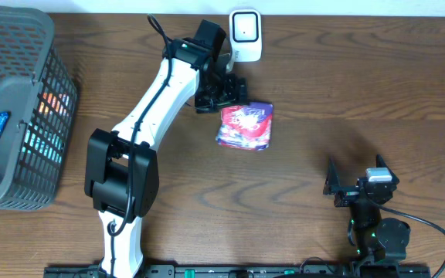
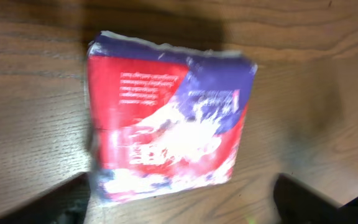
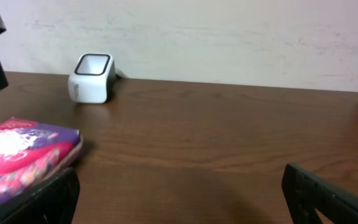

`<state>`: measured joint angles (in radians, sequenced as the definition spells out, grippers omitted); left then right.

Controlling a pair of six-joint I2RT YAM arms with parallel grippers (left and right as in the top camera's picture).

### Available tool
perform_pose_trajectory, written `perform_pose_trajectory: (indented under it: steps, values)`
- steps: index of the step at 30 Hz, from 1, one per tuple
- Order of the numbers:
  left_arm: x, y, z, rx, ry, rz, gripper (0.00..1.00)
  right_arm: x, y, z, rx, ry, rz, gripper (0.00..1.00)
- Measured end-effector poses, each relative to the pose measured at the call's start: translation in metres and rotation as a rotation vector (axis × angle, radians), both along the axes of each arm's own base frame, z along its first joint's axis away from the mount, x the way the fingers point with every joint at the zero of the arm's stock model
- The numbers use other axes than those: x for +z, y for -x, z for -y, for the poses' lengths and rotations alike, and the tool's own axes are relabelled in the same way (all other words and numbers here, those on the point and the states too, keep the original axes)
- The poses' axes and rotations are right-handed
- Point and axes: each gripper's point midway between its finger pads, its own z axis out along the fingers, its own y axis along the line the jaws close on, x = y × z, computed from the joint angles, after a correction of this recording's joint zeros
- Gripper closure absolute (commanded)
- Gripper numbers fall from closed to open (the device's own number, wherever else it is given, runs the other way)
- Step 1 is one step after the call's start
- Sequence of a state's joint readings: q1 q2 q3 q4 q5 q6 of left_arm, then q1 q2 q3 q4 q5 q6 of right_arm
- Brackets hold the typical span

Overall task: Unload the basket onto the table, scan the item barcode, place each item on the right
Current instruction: 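Carry the pink-purple bag to the scanner and set it down, then return the left gripper to the basket and grasp the mint-green packet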

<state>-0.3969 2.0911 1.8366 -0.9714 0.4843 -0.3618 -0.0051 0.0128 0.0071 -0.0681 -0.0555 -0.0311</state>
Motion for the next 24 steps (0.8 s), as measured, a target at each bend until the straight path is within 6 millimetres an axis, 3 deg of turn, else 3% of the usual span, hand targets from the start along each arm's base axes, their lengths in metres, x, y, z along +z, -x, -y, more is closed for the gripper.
perform_pose_trajectory:
  steps: [5, 9, 13, 16, 20, 22, 24]
  values:
    - [0.01, -0.017, -0.023, 0.06, 0.015, 0.031, 0.0, 0.0, 0.0, 0.0, 0.0, 0.0, 0.0, 0.01]
    - [0.044, -0.049, -0.076, 0.186, 0.04, 0.116, 0.04, 0.0, 0.0, 0.0, 0.0, 0.0, 0.0, 0.01]
    - [0.121, -0.077, -0.168, 0.358, 0.06, 0.328, 0.11, 0.0, 0.0, 0.0, 0.0, 0.0, 0.0, 0.01]
    - [0.191, -0.076, -0.252, 0.506, 0.038, 0.533, 0.14, 0.0, 0.0, 0.0, 0.0, 0.0, 0.0, 0.01]
    - [0.269, -0.041, -0.357, 0.71, -0.047, 0.772, 0.14, 0.0, 0.0, 0.0, 0.0, 0.0, 0.0, 0.01]
    - [0.293, -0.015, -0.399, 0.796, -0.11, 0.842, 0.14, 0.0, 0.0, 0.0, 0.0, 0.0, 0.0, 0.01]
    - [0.304, 0.01, -0.435, 0.86, -0.183, 0.877, 0.14, 0.0, 0.0, 0.0, 0.0, 0.0, 0.0, 0.01]
